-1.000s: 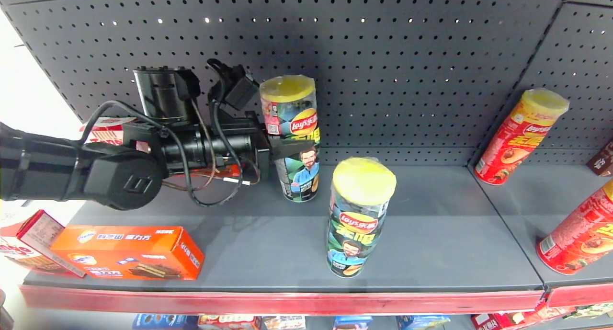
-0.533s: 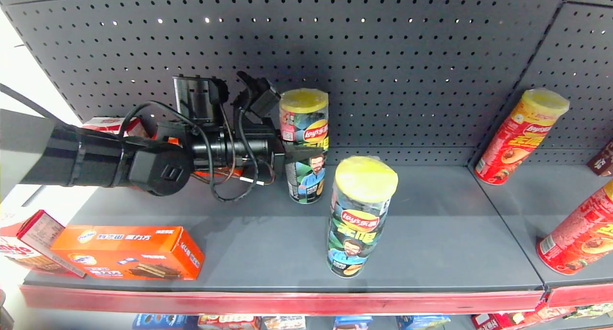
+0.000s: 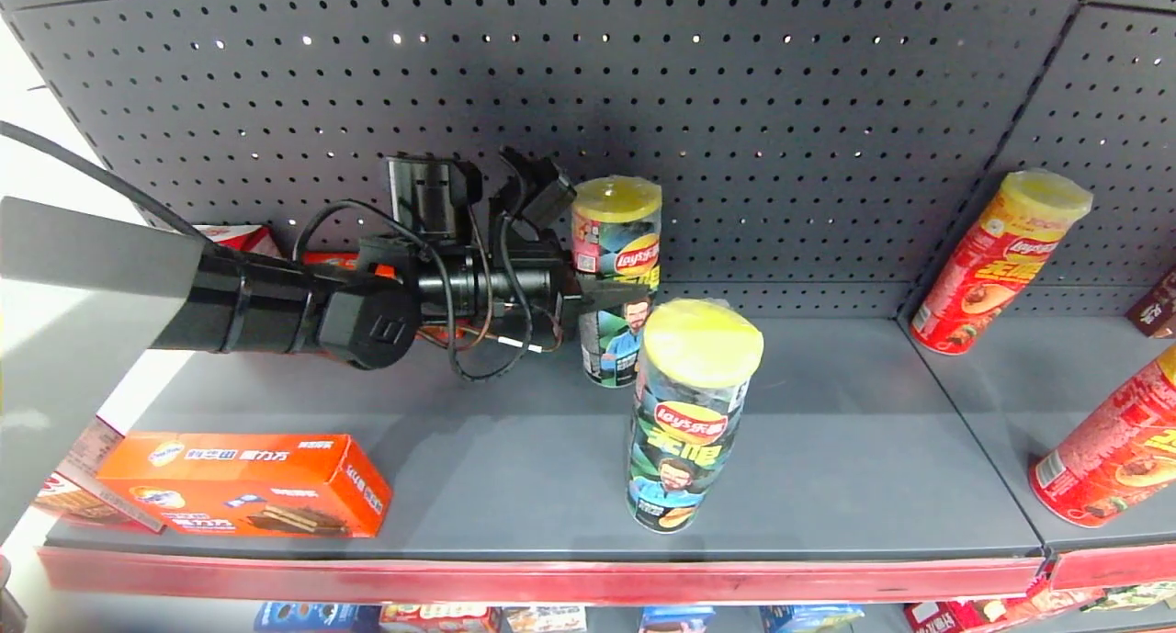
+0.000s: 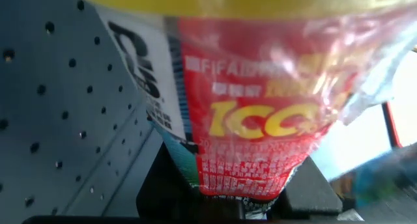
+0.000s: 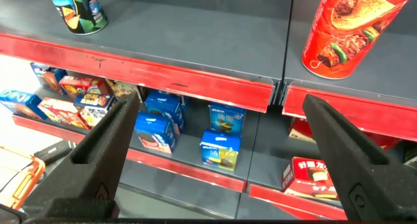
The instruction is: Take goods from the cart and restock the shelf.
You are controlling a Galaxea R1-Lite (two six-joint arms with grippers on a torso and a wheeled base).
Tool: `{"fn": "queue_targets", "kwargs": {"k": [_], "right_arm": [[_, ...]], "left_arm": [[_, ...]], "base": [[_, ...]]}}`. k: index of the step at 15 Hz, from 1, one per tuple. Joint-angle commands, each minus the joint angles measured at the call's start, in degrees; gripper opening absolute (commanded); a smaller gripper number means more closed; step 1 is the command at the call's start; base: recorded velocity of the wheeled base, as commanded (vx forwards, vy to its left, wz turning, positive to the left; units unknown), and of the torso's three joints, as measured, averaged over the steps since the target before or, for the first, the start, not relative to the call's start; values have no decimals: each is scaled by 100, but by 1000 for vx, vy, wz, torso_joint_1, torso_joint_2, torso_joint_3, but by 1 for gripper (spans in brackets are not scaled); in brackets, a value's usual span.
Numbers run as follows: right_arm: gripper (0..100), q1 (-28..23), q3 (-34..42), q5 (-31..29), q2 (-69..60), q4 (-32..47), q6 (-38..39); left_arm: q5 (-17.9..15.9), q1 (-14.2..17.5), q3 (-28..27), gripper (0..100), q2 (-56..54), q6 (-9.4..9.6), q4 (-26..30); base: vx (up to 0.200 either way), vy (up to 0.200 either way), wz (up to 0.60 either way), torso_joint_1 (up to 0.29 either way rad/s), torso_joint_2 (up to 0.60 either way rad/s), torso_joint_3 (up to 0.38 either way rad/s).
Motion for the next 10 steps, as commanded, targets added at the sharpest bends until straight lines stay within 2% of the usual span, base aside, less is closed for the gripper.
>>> {"fn": "queue_targets", "kwargs": {"k": [1, 7, 10], "right_arm": [[100, 4, -1, 0, 10, 0, -2], [100, 4, -1, 0, 10, 0, -2], [100, 4, -1, 0, 10, 0, -2]], "left_arm": [[8, -32, -164, 0, 186, -4, -5], [-1, -58, -550, 0, 529, -12, -5], [-1, -93, -568, 0, 617, -12, -5]], "base": [[0, 0, 0, 0, 0, 0], [0, 0, 0, 0, 0, 0], [0, 0, 0, 0, 0, 0]]}}
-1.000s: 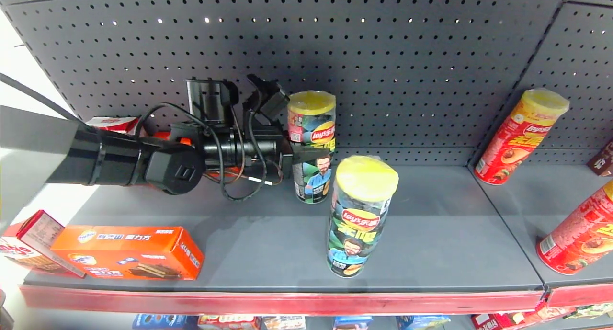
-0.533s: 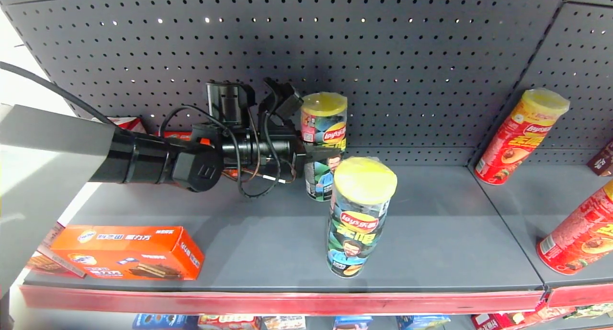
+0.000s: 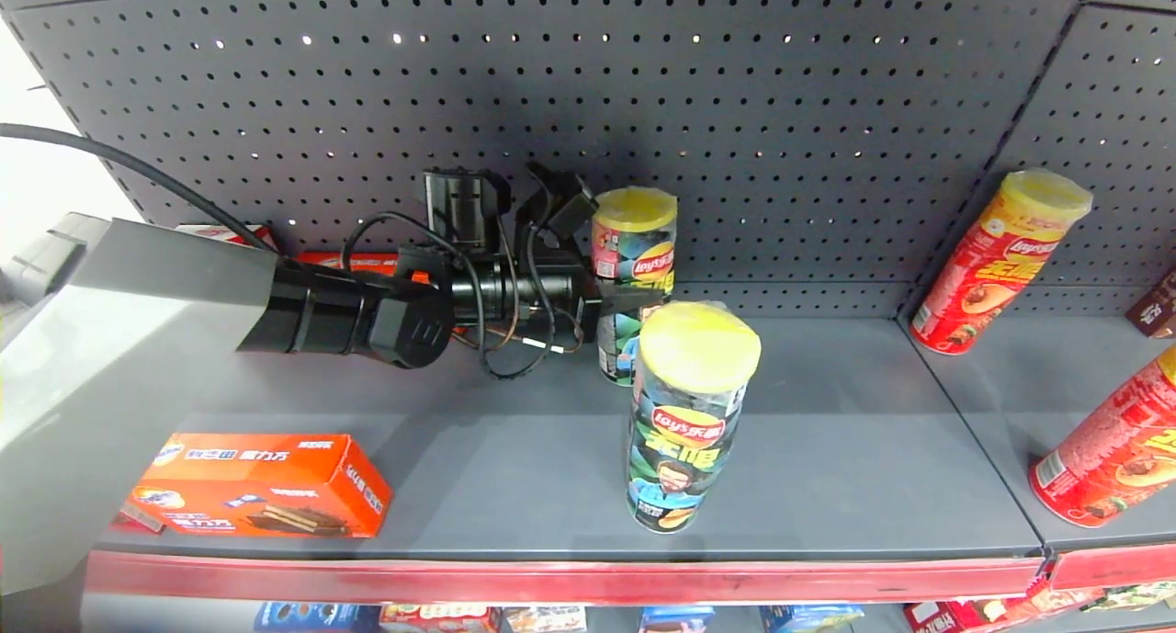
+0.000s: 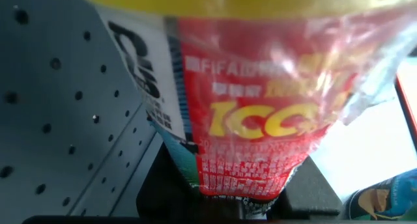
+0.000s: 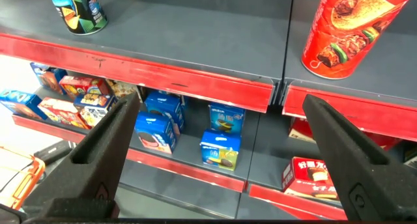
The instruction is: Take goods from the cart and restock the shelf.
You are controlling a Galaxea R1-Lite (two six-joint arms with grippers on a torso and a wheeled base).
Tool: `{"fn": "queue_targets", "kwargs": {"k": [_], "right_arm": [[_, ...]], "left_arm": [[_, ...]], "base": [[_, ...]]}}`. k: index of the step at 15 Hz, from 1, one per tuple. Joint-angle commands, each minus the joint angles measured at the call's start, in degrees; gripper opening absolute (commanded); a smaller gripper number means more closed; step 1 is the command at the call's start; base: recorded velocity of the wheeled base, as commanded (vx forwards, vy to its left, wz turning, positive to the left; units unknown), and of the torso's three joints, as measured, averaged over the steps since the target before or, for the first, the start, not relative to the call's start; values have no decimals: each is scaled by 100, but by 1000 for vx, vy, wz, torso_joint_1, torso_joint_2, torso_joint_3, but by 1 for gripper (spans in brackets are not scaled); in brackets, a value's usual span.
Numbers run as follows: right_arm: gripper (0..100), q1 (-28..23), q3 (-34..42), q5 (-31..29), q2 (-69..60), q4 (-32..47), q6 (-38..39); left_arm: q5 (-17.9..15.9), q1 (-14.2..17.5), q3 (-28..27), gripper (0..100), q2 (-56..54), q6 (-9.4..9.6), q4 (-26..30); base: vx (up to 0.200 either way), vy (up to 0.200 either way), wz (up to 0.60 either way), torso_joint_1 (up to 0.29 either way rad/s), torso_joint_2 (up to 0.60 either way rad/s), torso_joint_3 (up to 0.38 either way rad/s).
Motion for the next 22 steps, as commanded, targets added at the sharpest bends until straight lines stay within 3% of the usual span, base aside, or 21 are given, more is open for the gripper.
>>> {"fn": "queue_targets", "kwargs": {"k": [1, 6, 12, 13, 20, 22], "right_arm": [[100, 4, -1, -2, 7, 0, -2], [100, 4, -1, -2, 7, 0, -2], [100, 4, -1, -2, 7, 0, -2], [100, 4, -1, -2, 7, 0, -2], [100, 4, -1, -2, 7, 0, -2], [100, 4, -1, -2, 7, 0, 7]], "left_arm": [[-1, -23, -12, 0, 101, -1, -3], [8, -5, 50, 0, 75, -1, -12], [17, 206, 630, 0, -418, 25, -47], [26, 197, 656, 100, -418, 34, -65], [43, 214, 1122, 100, -822, 34, -65], [307, 223, 1509, 100, -1165, 34, -65]], "base": [[0, 0, 0, 0, 0, 0], [0, 0, 0, 0, 0, 0], [0, 0, 0, 0, 0, 0], [0, 0, 0, 0, 0, 0], [0, 0, 0, 0, 0, 0], [0, 0, 0, 0, 0, 0]]}}
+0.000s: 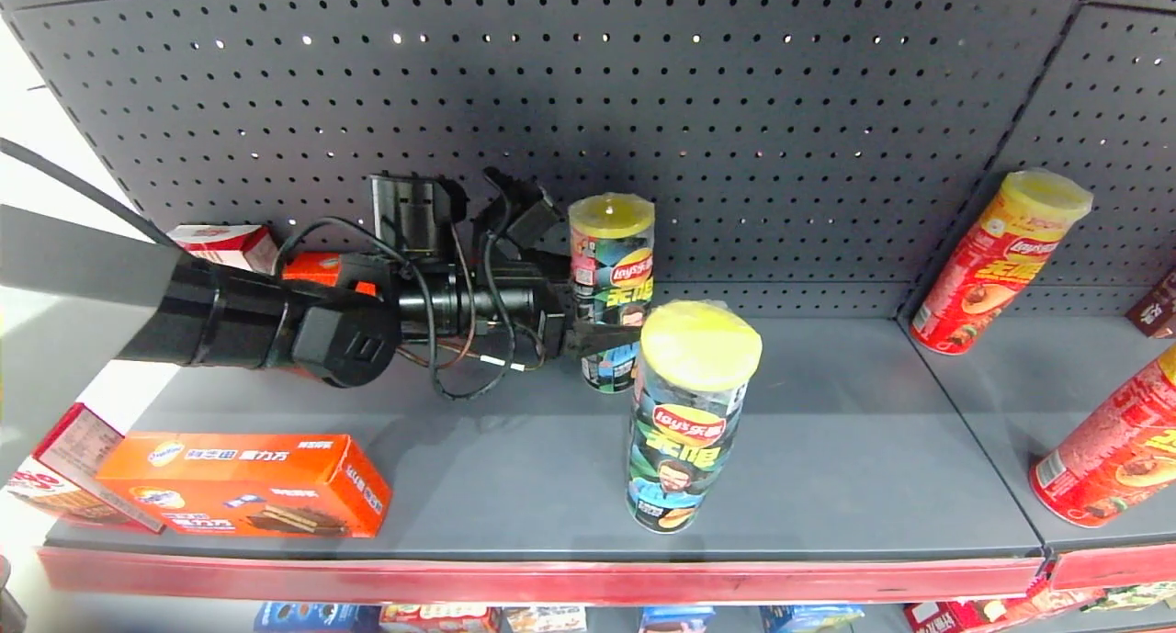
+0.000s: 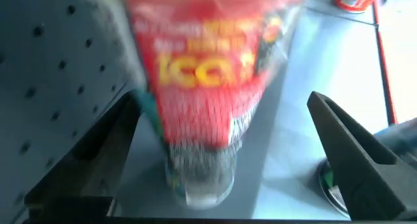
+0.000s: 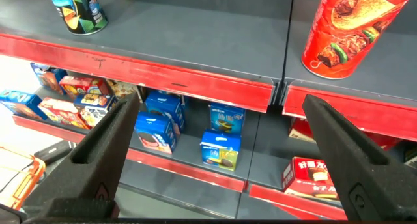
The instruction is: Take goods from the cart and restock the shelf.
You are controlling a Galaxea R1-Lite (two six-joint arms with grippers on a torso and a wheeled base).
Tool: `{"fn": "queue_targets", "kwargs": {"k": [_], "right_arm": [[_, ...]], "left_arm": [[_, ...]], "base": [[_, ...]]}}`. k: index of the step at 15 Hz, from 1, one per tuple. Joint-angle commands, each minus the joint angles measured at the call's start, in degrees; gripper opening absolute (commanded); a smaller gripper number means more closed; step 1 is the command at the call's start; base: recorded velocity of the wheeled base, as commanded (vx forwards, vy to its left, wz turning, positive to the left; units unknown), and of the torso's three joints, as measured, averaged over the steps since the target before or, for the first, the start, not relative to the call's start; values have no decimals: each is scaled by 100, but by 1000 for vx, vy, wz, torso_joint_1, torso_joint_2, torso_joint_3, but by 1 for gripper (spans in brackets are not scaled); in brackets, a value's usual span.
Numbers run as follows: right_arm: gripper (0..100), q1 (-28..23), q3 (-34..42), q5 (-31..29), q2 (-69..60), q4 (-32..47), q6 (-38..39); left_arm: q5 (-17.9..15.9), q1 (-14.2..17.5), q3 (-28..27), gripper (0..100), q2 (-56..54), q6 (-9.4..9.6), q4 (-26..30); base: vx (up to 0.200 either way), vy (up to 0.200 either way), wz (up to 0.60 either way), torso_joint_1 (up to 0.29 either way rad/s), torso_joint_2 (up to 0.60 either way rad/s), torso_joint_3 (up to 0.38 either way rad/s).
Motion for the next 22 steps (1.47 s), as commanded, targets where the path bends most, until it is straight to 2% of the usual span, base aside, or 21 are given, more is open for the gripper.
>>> {"fn": "queue_targets", "kwargs": {"k": [1, 4, 5, 7, 8, 9, 10, 13, 17, 22], "right_arm": [[100, 4, -1, -2, 7, 2, -8], [100, 4, -10, -2, 7, 11, 1], [100, 4, -10, -2, 7, 2, 1], [100, 4, -1, -2, 7, 2, 1], [100, 4, -1, -2, 7, 2, 1], [100, 4, -1, -2, 7, 2, 1], [100, 4, -1, -2, 7, 2, 1], [100, 4, -1, -2, 7, 2, 1], [100, 4, -1, -2, 7, 2, 10], [100, 4, -1, -2, 7, 2, 18]], "left_arm": [[349, -3, 460, 100, -564, -2, 1], [1158, -55, 1014, 100, -1056, -2, 54], [1615, -82, 1146, 100, -1083, 7, 54], [2116, -187, 1242, 100, -1109, -2, 45], [2177, -196, 1242, 100, -1100, -2, 45], [2432, -205, 1207, 100, -1092, 7, 54], [2432, -205, 1207, 100, -1092, 7, 54], [2801, -161, 1154, 100, -1048, 7, 63], [3091, -161, 917, 100, -898, -2, 63], [3197, -161, 777, 100, -758, -2, 63]], "base": [[0, 0, 0, 0, 0, 0], [0, 0, 0, 0, 0, 0], [0, 0, 0, 0, 0, 0], [0, 0, 0, 0, 0, 0], [0, 0, 0, 0, 0, 0], [0, 0, 0, 0, 0, 0], [0, 0, 0, 0, 0, 0], [0, 0, 0, 0, 0, 0], [0, 0, 0, 0, 0, 0], [0, 0, 0, 0, 0, 0]]}}
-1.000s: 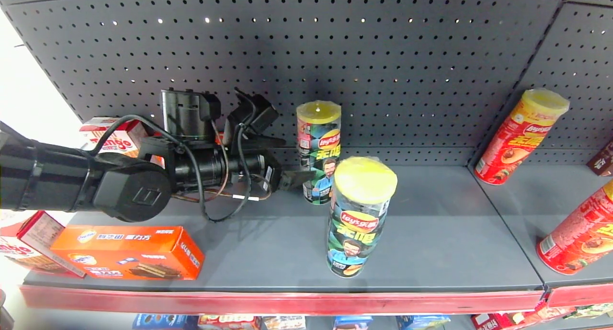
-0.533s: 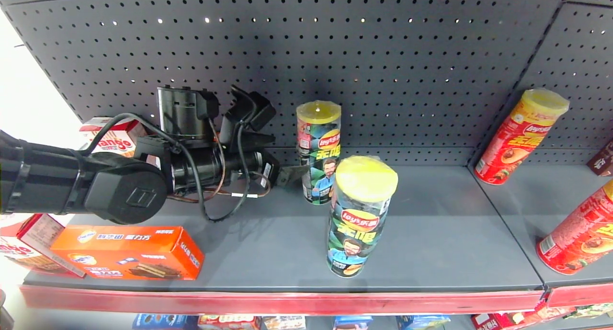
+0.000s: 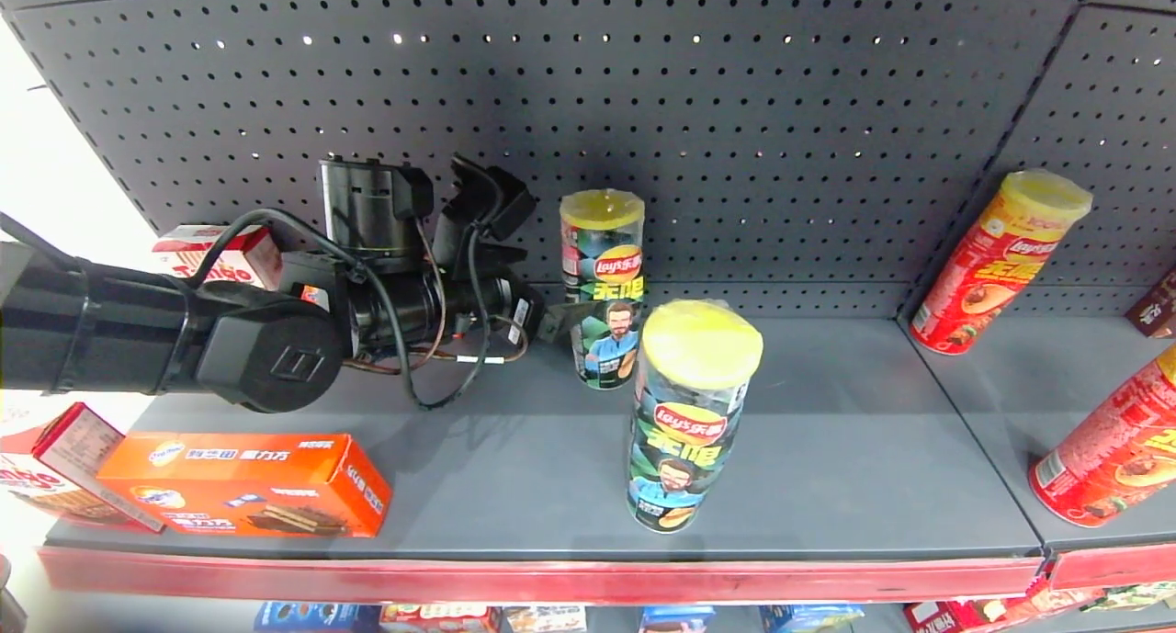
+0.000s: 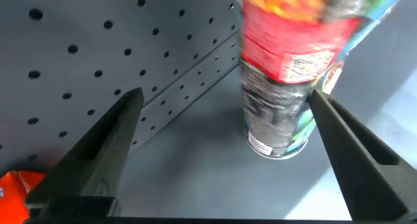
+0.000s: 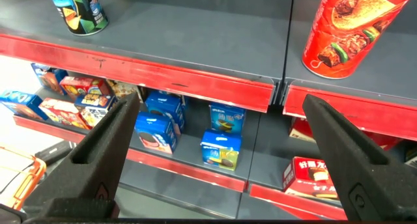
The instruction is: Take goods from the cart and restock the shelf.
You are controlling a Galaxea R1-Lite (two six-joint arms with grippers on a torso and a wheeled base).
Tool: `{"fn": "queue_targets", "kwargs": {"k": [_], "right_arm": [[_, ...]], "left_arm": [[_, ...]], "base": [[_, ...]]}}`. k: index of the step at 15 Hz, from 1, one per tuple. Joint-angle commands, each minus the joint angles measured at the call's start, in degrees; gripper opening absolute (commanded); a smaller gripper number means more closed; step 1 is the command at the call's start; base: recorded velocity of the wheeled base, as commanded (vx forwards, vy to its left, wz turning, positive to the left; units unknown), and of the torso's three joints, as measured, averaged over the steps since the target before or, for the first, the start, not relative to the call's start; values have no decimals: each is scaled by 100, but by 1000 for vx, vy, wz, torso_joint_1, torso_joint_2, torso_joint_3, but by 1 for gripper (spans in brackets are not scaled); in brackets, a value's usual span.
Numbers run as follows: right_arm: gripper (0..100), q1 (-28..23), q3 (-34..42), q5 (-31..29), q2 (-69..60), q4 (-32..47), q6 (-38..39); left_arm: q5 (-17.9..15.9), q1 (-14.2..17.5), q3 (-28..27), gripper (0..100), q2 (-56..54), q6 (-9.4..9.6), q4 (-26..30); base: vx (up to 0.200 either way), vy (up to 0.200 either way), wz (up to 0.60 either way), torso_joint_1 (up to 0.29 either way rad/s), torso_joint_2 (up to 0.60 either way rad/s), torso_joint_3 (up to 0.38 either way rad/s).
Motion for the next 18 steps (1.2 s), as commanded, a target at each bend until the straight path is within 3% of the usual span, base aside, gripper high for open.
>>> {"fn": "queue_targets", "kwargs": {"k": [1, 18], "right_arm": [[100, 4, -10, 0, 7, 2, 0], [100, 4, -1, 0, 7, 2, 0]], "left_arm": [[9, 19, -6, 100, 64, -2, -3], [88, 203, 179, 100, -32, 7, -21]], "base": [[0, 0, 0, 0, 0, 0], [0, 0, 0, 0, 0, 0]]}}
